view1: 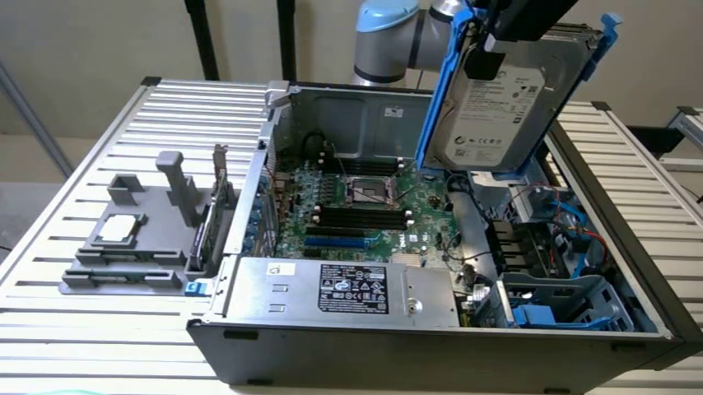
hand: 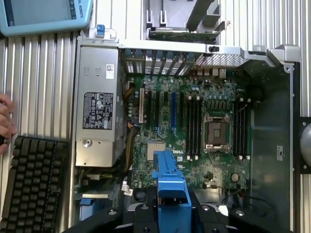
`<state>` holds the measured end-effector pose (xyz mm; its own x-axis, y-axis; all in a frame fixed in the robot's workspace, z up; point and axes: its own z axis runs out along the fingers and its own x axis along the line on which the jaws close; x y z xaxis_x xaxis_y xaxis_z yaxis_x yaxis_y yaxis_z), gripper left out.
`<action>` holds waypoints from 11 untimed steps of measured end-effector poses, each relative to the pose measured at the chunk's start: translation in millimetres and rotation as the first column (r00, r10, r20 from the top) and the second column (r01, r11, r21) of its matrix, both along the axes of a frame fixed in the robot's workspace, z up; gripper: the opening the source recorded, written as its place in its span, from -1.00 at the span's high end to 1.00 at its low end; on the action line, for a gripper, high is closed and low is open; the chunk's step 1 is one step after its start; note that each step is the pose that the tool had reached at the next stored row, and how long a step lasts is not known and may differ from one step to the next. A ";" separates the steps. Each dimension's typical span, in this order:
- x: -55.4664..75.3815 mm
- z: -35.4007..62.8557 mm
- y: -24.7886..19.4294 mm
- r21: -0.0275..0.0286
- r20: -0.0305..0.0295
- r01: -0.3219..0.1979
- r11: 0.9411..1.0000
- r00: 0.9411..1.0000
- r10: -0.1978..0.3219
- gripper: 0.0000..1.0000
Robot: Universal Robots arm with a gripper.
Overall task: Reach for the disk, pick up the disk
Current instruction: 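Pick up the disk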
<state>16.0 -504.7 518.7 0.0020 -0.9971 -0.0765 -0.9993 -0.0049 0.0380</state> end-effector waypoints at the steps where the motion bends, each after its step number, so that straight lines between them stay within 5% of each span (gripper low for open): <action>1: 3.6 0.0 -2.3 0.000 0.000 0.000 1.000 1.000 0.000 0.35; 11: 43.9 0.6 -23.8 0.000 -0.002 0.000 1.000 1.000 0.000 0.35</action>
<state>59.9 -528.5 519.4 0.0018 -0.9971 -0.0765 -0.9992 -0.0049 0.0401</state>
